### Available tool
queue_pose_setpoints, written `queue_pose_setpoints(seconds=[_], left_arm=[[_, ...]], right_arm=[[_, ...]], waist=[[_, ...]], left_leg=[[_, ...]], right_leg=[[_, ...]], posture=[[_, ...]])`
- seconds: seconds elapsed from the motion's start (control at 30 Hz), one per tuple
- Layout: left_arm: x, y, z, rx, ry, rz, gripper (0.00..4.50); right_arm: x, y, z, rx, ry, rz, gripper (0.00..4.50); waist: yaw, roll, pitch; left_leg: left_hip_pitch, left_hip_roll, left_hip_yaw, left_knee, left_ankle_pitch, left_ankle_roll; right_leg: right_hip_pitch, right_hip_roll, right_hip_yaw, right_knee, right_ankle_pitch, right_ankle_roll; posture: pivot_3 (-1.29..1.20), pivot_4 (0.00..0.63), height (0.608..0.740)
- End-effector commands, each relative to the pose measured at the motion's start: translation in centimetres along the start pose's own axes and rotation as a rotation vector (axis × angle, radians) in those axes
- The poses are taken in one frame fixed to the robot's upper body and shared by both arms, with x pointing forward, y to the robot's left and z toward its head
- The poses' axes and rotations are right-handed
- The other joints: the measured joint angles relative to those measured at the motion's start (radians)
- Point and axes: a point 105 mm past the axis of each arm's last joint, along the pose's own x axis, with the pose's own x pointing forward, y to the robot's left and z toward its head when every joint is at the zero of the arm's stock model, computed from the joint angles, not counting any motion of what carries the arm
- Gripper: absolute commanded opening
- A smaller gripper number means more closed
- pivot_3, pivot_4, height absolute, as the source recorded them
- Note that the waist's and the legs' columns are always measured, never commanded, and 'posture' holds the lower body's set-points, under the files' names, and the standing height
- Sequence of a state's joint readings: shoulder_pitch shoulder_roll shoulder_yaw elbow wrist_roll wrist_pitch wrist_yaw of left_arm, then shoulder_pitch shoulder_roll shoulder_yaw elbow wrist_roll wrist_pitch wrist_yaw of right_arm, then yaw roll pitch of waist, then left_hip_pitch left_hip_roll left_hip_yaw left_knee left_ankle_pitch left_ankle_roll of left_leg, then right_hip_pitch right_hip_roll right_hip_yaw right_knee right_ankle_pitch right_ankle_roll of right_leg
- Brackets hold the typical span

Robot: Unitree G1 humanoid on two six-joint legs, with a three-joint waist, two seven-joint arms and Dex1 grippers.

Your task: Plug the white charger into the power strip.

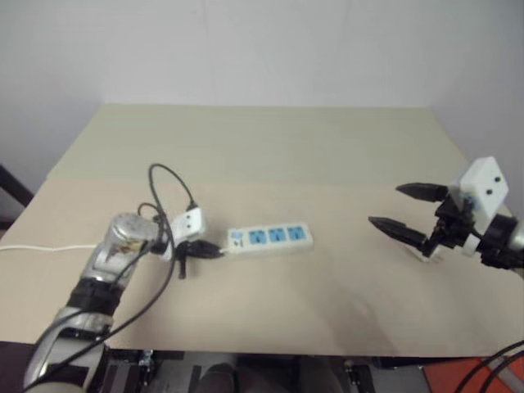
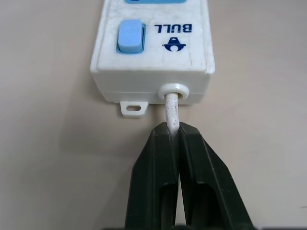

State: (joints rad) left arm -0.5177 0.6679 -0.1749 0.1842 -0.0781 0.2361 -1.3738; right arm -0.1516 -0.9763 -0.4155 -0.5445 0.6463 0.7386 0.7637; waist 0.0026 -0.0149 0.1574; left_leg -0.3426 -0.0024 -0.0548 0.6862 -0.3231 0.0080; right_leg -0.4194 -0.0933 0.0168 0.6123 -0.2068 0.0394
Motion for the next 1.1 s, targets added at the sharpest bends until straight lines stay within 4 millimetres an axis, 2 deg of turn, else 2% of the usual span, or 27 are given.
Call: queue_pose_setpoints(seconds=[0.03, 0.27, 0.43, 0.73, 0.83, 0.93, 1.1], left_arm=[[0.3, -0.4, 1.5, 0.052, -0.031, -0.014, 0.02], [2.1, 1.1, 0.7, 0.087, 0.008, 0.030, 0.02], [2.3, 1.8, 0.1, 0.118, 0.028, 0.022, 1.49], [-1.6, 1.4, 2.2, 0.128, -0.093, -0.080, 4.36], [-2.7, 1.7, 2.7, 0.133, -0.137, -0.069, 4.46], [-3.0, 2.2, 3.4, 0.099, -0.247, -0.043, 4.46], [-1.4, 2.4, 3.4, 0.097, -0.354, -0.065, 4.46]], right_arm=[[-0.3, -0.3, 1.2, -0.053, -0.030, -0.011, 4.50], [-0.4, -0.2, 1.3, -0.059, -0.033, -0.012, 4.50], [-0.8, 0.0, 1.4, -0.059, -0.028, -0.019, 4.50], [-1.2, -0.2, 1.0, -0.049, -0.019, -0.037, 4.50], [-1.1, -0.2, 1.0, -0.046, -0.020, -0.037, 4.50], [-1.1, -0.2, 1.1, -0.042, -0.026, -0.035, 4.50], [-1.2, -0.5, 1.3, -0.043, -0.028, -0.042, 4.50]], waist=[[0.002, 0.000, 0.000], [0.010, 0.000, 0.000], [0.008, 0.000, 0.000], [-0.004, 0.000, 0.000], [-0.008, 0.000, 0.000], [-0.008, 0.000, 0.000], [-0.007, 0.000, 0.000]], left_leg=[[0.000, 0.000, 0.000, 0.000, 0.000, 0.000], [0.002, 0.000, 0.000, 0.001, 0.000, 0.000], [0.003, 0.000, 0.000, 0.002, 0.000, 0.000], [0.003, 0.000, 0.001, 0.002, 0.000, 0.001], [0.003, 0.000, 0.001, 0.002, 0.000, 0.001], [0.003, 0.000, 0.000, 0.002, 0.000, 0.001], [0.003, 0.000, 0.001, 0.002, 0.000, 0.001]], right_leg=[[0.000, 0.000, 0.000, 0.000, 0.000, 0.000], [0.001, 0.000, 0.000, -0.001, 0.000, 0.000], [0.003, 0.000, 0.000, -0.001, 0.000, 0.000], [0.002, 0.001, 0.001, 0.000, 0.000, 0.000], [0.002, 0.001, 0.001, 0.000, 0.000, 0.000], [0.002, 0.001, 0.001, 0.000, 0.000, 0.000], [0.003, 0.001, 0.001, 0.000, 0.000, 0.000]], posture=[[0.00, 0.150, 0.740], [0.00, 0.150, 0.740], [0.00, 0.150, 0.740], [0.00, 0.150, 0.740], [0.00, 0.150, 0.740], [0.00, 0.150, 0.740], [0.00, 0.150, 0.740]])
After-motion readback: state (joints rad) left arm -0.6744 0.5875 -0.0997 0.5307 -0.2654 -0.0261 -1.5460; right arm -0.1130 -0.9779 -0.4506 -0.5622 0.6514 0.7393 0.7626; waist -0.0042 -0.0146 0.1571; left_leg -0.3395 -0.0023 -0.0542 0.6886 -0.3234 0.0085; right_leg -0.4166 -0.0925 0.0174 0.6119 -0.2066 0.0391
